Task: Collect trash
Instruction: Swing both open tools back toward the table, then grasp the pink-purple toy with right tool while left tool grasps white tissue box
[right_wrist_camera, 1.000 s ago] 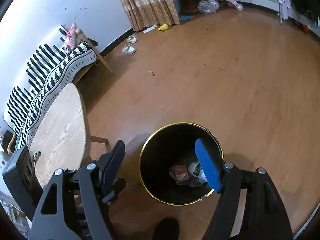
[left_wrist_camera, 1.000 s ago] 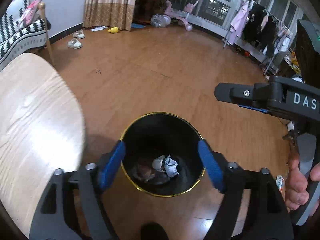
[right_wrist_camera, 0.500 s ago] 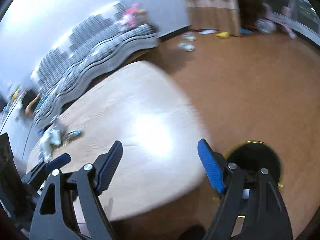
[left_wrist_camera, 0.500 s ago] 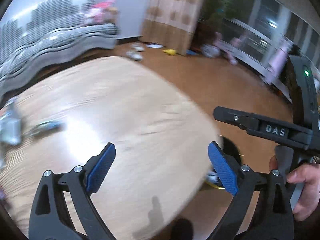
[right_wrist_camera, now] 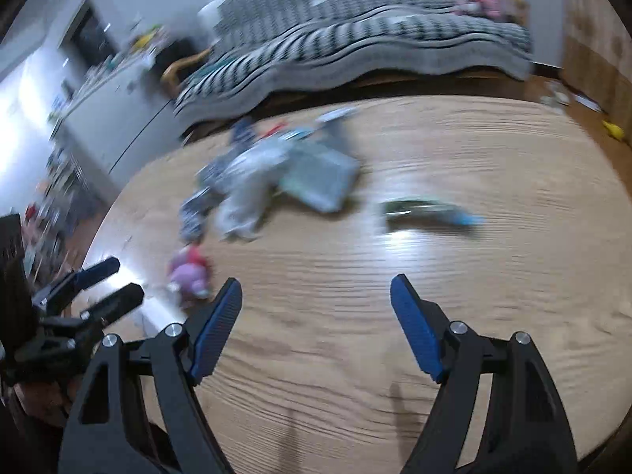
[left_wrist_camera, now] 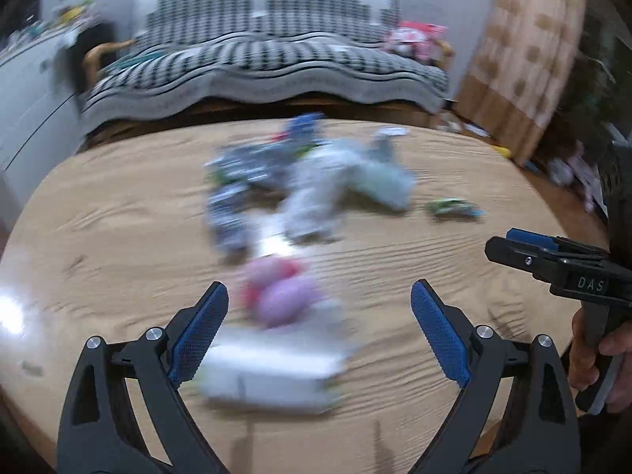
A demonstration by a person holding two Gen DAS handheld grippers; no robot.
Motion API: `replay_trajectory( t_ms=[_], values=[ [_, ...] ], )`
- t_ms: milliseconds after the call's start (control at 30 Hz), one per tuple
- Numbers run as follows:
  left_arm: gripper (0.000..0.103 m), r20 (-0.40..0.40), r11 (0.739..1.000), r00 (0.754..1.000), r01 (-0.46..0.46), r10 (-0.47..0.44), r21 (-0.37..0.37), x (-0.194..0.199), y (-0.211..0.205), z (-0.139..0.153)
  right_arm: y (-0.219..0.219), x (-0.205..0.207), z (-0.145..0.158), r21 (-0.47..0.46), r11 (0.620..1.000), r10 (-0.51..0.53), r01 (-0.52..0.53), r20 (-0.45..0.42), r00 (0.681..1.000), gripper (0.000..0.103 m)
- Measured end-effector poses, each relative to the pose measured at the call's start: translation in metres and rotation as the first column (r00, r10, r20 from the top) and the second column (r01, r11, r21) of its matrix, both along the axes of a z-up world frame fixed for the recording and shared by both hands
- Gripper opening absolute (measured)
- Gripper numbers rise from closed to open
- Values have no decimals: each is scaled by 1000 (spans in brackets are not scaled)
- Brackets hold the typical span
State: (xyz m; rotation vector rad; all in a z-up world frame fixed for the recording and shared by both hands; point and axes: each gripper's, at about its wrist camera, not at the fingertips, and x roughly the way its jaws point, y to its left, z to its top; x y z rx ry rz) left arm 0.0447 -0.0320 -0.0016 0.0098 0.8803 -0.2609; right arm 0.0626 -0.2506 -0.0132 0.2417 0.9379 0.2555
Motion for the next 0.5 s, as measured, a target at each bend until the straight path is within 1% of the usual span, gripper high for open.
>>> replay_trajectory(
  t_ms=[67, 200, 333, 400, 500],
  values=[
    [91, -4, 999, 999, -41, 41, 0, -7, 34, -2, 38, 14, -8, -12, 998, 57, -58, -24, 998, 75],
    [91, -27, 996, 996, -86, 86, -2, -6, 70, -6, 88, 28, -21, -29, 991, 132, -134, -60, 989, 75],
    [91, -36, 994, 993, -112, 112, -13, -6, 85, -7, 129, 39, -25, -35, 984, 174, -177, -83, 981, 75],
    [91, -42, 994, 994, -105, 105, -15, -5, 94, -10, 141, 45, -31, -38, 982, 180, -185, -96, 979, 75],
    [91, -60, 997, 995, -78, 78, 3, 0, 98, -17, 156, 55, -39, -53, 979, 190, -196, -113, 975, 75]
  ],
)
